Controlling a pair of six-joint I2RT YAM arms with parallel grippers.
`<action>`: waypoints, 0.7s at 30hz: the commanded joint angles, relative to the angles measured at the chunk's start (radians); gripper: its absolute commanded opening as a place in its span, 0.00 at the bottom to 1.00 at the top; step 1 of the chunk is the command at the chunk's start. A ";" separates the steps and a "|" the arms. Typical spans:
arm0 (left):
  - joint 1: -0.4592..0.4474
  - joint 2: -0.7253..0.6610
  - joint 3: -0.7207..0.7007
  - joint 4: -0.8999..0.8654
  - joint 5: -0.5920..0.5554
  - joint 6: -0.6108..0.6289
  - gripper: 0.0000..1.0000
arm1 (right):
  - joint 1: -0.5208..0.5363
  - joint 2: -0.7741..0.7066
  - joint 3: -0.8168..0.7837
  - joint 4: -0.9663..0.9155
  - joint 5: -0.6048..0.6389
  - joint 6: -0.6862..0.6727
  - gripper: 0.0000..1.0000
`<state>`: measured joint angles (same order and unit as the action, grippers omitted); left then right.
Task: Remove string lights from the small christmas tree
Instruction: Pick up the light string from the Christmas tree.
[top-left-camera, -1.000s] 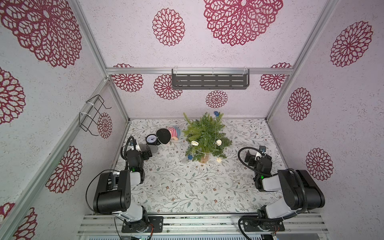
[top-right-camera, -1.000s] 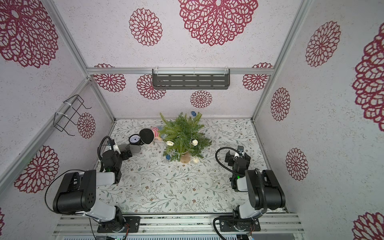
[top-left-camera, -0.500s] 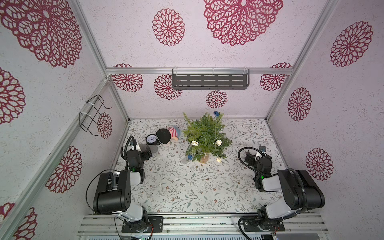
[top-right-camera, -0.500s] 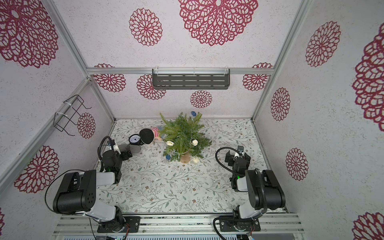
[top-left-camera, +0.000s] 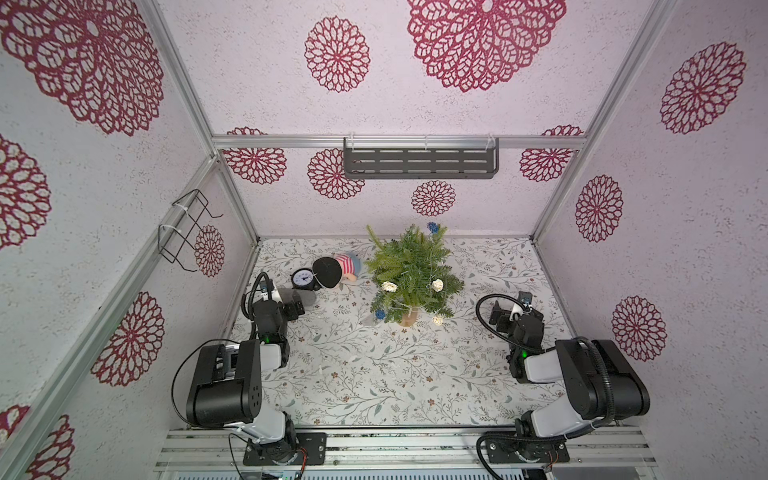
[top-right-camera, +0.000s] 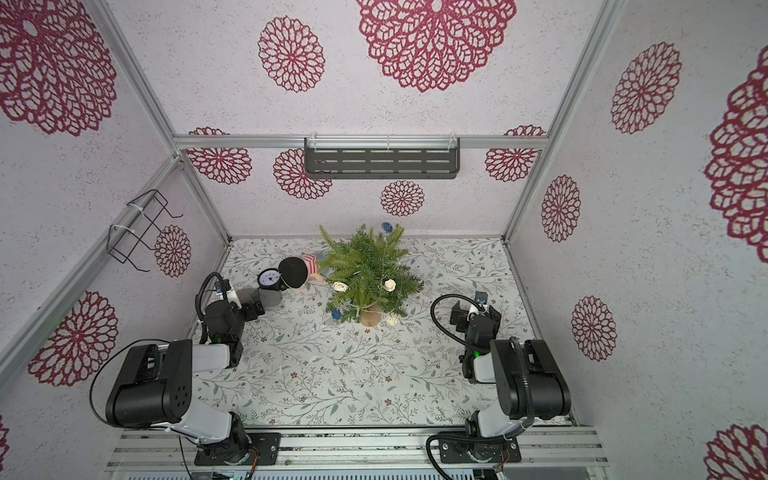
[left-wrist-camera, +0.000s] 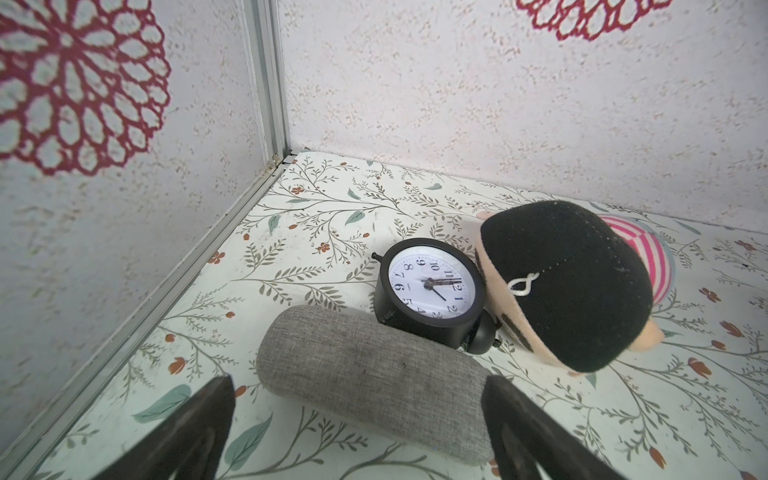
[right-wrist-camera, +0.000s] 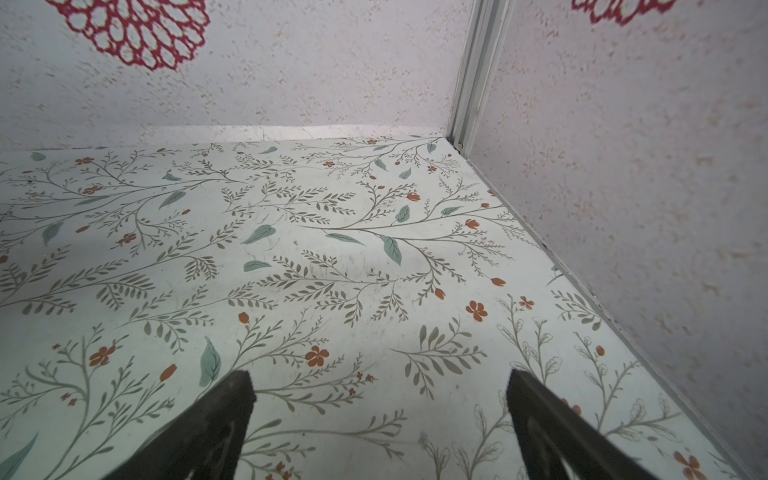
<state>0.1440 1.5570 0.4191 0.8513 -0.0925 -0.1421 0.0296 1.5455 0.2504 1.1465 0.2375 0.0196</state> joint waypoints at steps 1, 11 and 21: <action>0.002 -0.005 0.011 0.009 0.005 0.012 0.97 | -0.001 -0.012 0.012 0.033 -0.003 0.008 0.99; -0.007 -0.012 -0.001 0.023 0.017 0.021 0.97 | 0.000 -0.013 0.006 0.041 -0.004 0.006 0.99; -0.096 -0.253 0.098 -0.419 -0.235 -0.103 0.97 | 0.002 -0.225 0.010 -0.162 0.148 0.089 0.98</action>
<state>0.0490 1.3701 0.4816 0.6044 -0.2348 -0.1635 0.0299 1.4189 0.2100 1.0882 0.2886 0.0418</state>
